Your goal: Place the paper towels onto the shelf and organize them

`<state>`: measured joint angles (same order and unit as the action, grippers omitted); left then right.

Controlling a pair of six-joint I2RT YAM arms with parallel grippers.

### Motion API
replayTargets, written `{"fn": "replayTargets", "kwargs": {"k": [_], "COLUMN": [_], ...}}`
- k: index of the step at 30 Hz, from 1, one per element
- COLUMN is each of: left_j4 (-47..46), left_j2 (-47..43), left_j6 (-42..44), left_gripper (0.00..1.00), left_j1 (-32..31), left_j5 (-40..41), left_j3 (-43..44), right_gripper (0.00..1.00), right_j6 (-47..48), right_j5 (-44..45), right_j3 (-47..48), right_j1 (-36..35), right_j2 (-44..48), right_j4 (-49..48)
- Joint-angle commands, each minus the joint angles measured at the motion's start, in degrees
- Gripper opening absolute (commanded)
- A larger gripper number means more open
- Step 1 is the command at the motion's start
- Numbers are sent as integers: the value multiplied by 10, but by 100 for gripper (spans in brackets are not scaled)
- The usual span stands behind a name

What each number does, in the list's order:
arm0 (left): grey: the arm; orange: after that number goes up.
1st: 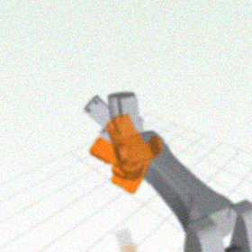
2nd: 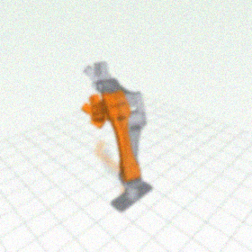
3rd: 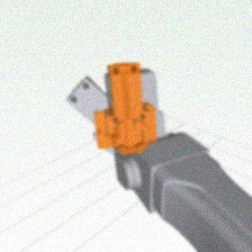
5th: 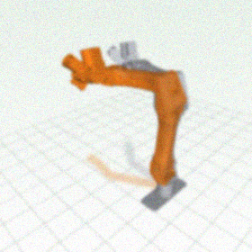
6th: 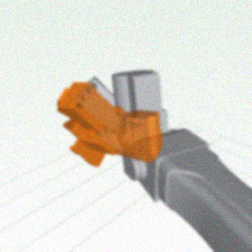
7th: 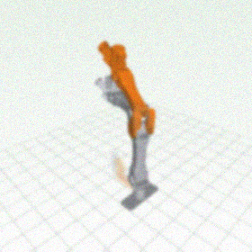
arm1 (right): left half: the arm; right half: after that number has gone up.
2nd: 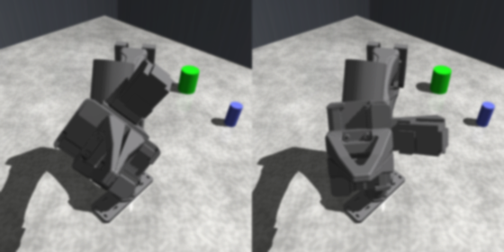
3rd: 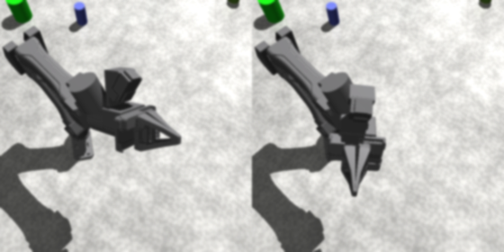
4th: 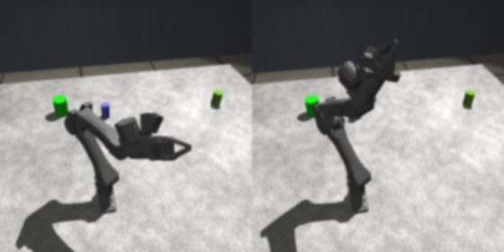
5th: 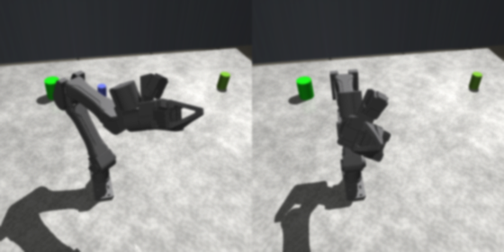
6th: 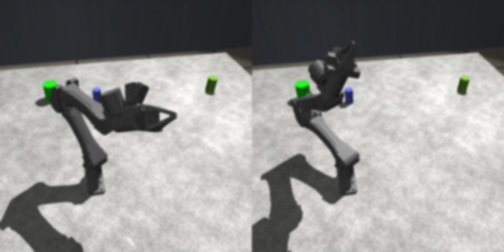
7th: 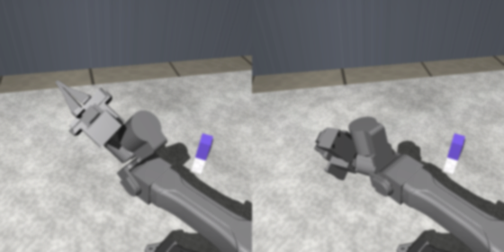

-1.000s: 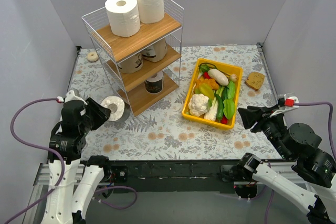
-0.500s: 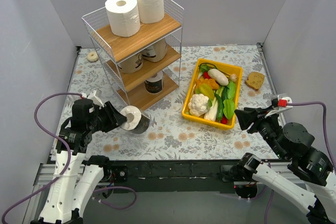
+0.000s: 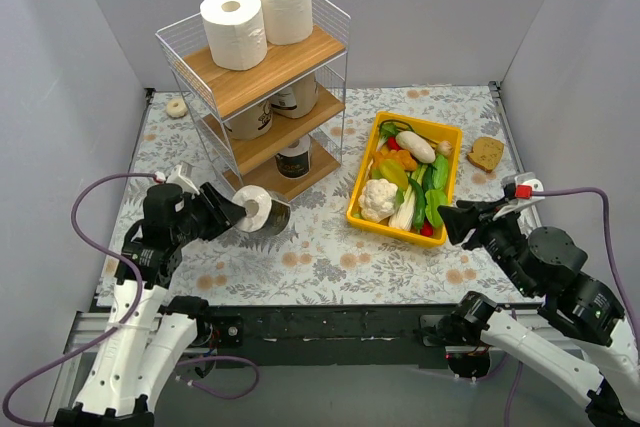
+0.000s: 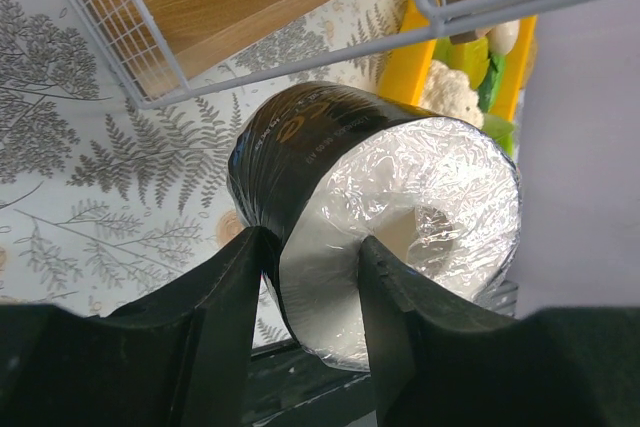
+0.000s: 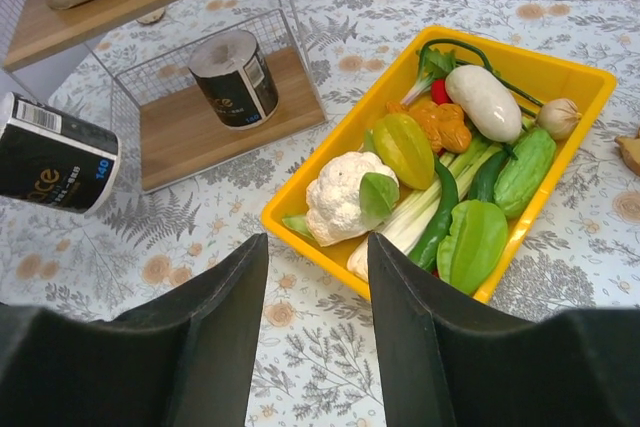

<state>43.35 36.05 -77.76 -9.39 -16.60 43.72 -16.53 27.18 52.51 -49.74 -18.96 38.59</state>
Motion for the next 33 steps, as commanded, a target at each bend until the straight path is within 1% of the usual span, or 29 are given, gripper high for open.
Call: {"fn": "replayTargets", "kwargs": {"k": [1, 5, 8, 11, 12, 16, 19, 22, 23, 24, 25, 28, 29, 30, 31, 33], "left_j4": [-71, -59, -63, -63, -64, -65, -64, -64, -64, -64, -64, -70, -70, -70, -69, -71], "left_j2": [-10, -7, -26, -29, -27, -16, -9, -7, -7, -7, -5, -5, -6, -8, -13, -18], "left_j6": [-88, -100, -111, -115, -120, -132, -129, -127, -125, -122, -122, -120, -122, -123, -126, -123], "left_gripper": [9, 11, 11, 15, 15, 17, 22, 32, 36, 51, 57, 63, 66, 80, 98, 98], "left_j1": [-5, -12, -15, -16, -16, -17, -19, -20, -20, -20, -20, -20, -20, -20, -20, -20], "left_j5": [-19, -21, -14, -12, -13, -11, -7, -7, -7, -7, -10, -22, -24, -21, -18, -10], "left_j3": [-21, -59, -75, -93, -105, -131, -144, -145, -145, -144, -141, -131, -124, -121, -117, -109], "right_gripper": [52, 54, 56, 56, 56, 56, 56, 56, 57, 57, 58, 59, 61, 62, 63, 65], "right_j6": [-14, -64, -96, -136, -156, -197, -222, -241, -246, -251, -256, -281, -293, -301, -309, -339], "right_j5": [-24, -82, -128, -170, -186, -214, -219, -205, -201, -193, -188, -172, -168, -158, -150, -127], "right_j3": [-27, -53, -64, -80, -91, -103, -108, -109, -108, -108, -108, -104, -102, -95, -92, -83], "right_j1": [-2, -2, -2, -2, -2, -2, -4, -11, -13, -19, -25, -48, -55, -69, -77, -98], "right_j2": [5, -29, -79, -135, -146, -201, -237, -261, -272, -276, -282, -313, -334, -346, -359, -395], "right_j4": [-55, -90, -113, -177, -211, -272, -301, -315, -316, -318, -322, -332, -337, -344, -345, -360]}}
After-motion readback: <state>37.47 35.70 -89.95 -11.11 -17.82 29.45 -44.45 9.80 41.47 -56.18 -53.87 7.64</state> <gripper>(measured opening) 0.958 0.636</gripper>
